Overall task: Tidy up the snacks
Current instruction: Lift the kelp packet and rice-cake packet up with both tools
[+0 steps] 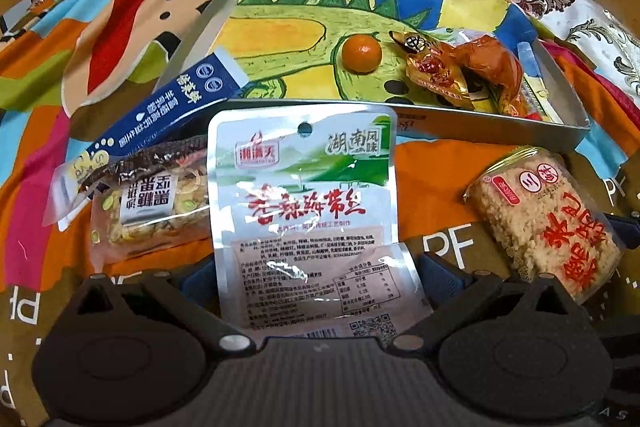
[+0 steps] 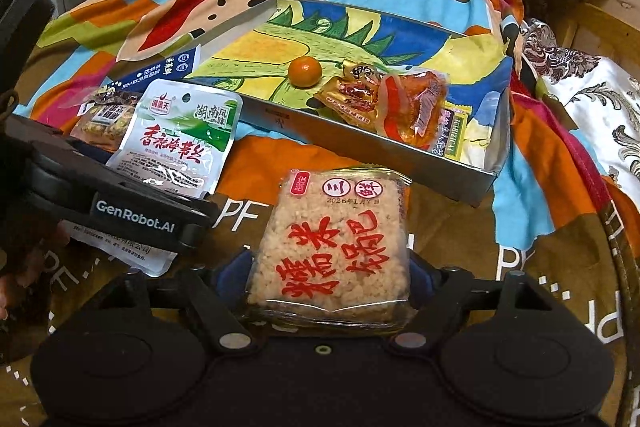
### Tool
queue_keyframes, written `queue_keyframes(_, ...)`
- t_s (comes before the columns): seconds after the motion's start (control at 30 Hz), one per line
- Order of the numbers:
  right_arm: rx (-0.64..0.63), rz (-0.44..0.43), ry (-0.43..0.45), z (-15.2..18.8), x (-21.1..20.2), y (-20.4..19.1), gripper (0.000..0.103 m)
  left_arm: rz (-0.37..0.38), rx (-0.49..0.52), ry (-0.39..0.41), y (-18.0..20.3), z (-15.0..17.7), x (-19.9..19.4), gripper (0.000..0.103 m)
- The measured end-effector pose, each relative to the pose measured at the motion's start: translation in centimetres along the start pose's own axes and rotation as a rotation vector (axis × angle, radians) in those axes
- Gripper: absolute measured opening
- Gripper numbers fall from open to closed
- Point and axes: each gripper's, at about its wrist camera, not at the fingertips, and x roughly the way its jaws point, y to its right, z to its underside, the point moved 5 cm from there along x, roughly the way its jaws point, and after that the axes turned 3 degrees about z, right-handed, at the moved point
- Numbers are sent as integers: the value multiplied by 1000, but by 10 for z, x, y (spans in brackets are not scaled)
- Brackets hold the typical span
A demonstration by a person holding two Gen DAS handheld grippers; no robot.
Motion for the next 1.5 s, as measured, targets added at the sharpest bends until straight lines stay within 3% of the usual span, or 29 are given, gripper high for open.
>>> queue_keyframes(0.1, -3, 7, 4, 2, 8, -4, 94, 13, -2, 7, -2, 1, 1, 103)
queue_keyframes(0.33, 57, 23, 26, -2, 4, -3, 75, 45, -7, 28, -8, 6, -7, 98)
queue_keyframes(0.7, 46, -5, -5, 5, -16, -3, 74, 101, -69, 36, -28, 29, -37, 95)
queue_keyframes(0.77, 34, 0, -4, 6, -14, -5, 75, 108, -66, 39, -30, 33, -41, 95)
queue_keyframes(0.9, 20, 35, 15, 9, -3, -10, 89, 97, -17, 31, -26, 37, -40, 97)
queue_keyframes(0.97, 4, 47, 26, 11, 1, -13, 91, 85, 3, 28, -22, 38, -37, 98)
queue_keyframes(1.1, 38, 59, 34, 10, -7, -8, 74, 69, 34, 38, -18, 42, -35, 98)
queue_keyframes(1.23, 83, 65, 20, 12, -16, -4, 73, 72, 16, 49, -20, 42, -41, 94)
queue_keyframes(1.5, 11, 111, 72, 13, -39, -17, 73, 89, -23, 80, -21, 48, -60, 92)
